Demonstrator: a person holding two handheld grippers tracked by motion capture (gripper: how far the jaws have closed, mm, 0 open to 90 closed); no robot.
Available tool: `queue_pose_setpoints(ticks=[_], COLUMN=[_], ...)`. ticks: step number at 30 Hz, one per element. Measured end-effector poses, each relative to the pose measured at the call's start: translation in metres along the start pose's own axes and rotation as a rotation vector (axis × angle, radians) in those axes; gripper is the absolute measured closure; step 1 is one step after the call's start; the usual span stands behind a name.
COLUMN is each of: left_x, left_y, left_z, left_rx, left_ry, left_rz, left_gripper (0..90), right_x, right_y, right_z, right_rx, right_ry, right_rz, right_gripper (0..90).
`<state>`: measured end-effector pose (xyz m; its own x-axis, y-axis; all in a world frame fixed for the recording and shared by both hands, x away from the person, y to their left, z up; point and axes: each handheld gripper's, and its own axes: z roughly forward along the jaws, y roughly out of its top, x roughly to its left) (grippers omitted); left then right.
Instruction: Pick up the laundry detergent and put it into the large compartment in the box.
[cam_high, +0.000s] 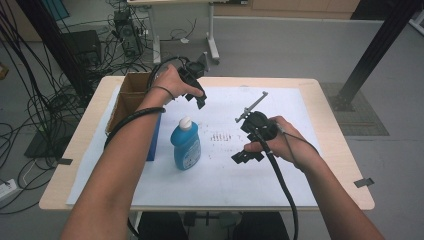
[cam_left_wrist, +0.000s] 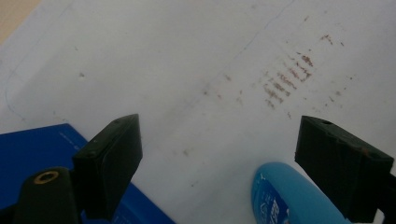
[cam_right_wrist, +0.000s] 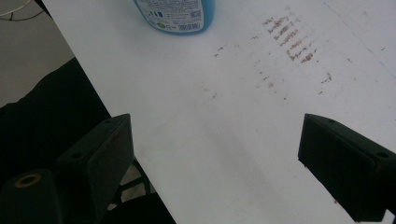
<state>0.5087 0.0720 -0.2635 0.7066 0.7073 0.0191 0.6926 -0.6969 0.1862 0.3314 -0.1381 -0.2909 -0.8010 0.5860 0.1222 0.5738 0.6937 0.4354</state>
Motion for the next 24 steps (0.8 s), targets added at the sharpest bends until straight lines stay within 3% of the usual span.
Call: queue_pose_setpoints(ticks=[9, 24], left_x=[-0.002, -0.018], left_y=[-0.011, -0.021], left_z=[-0.037, -0.078], left_rx=[-0.036, -0.071], left_ry=[-0.005, -0.031], left_rz=[-0.007, 0.013], left_gripper=[15.5, 15.2], right_x=[-0.002, -0.005], right_y=[0.001, 0.002], right_z=[0.003, 0.006], right_rx=[0.004, 0.010], right_ry=[0.005, 0.002], right_rz=[0.002, -0.002], right_gripper=[10.0, 10.0])
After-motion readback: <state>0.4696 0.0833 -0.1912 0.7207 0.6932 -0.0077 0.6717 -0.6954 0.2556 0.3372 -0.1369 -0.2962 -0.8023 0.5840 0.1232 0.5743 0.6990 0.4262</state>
